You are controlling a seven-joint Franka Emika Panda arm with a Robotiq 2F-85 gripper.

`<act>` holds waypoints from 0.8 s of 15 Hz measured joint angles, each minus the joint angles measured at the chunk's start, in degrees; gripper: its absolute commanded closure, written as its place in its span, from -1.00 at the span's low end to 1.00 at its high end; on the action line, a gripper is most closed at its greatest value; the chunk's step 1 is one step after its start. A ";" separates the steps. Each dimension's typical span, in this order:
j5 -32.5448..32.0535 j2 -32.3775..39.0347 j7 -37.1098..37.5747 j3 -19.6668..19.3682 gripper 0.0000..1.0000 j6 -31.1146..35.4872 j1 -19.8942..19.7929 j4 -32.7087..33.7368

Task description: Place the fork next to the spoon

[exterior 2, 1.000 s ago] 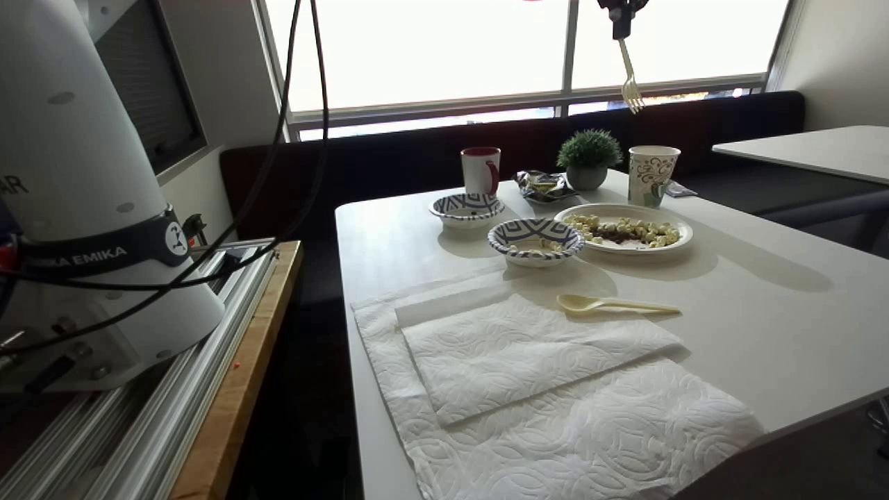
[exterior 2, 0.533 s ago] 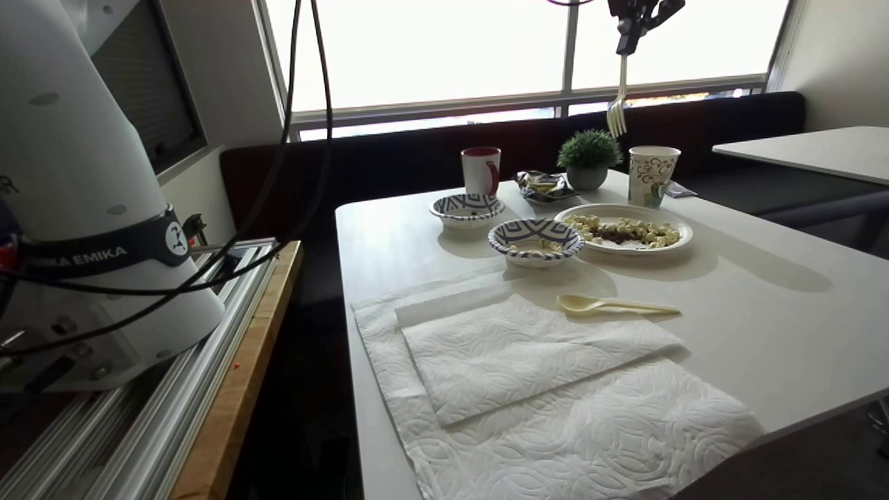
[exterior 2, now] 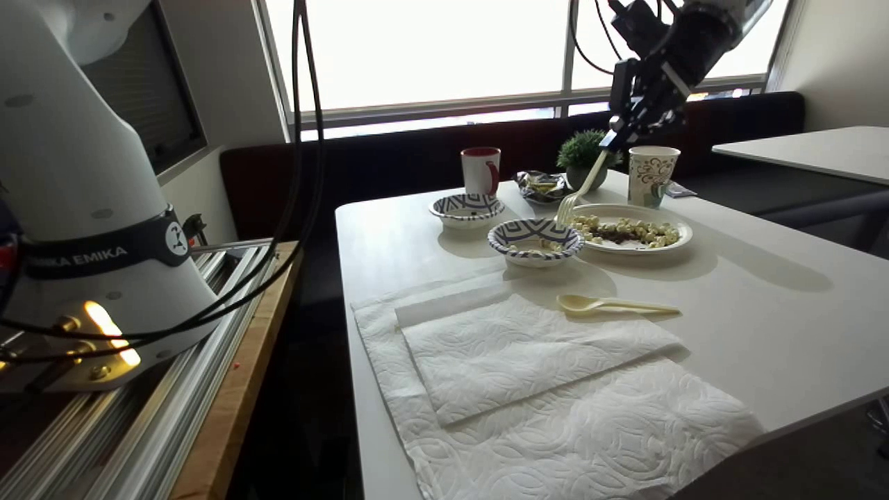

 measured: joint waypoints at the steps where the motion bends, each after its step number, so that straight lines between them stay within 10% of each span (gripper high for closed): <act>1: 1.03 0.87 0.00 0.12 0.98 0.01 -0.97 -0.63; 12: 5.45 4.75 0.14 0.31 0.98 0.59 -5.78 -2.68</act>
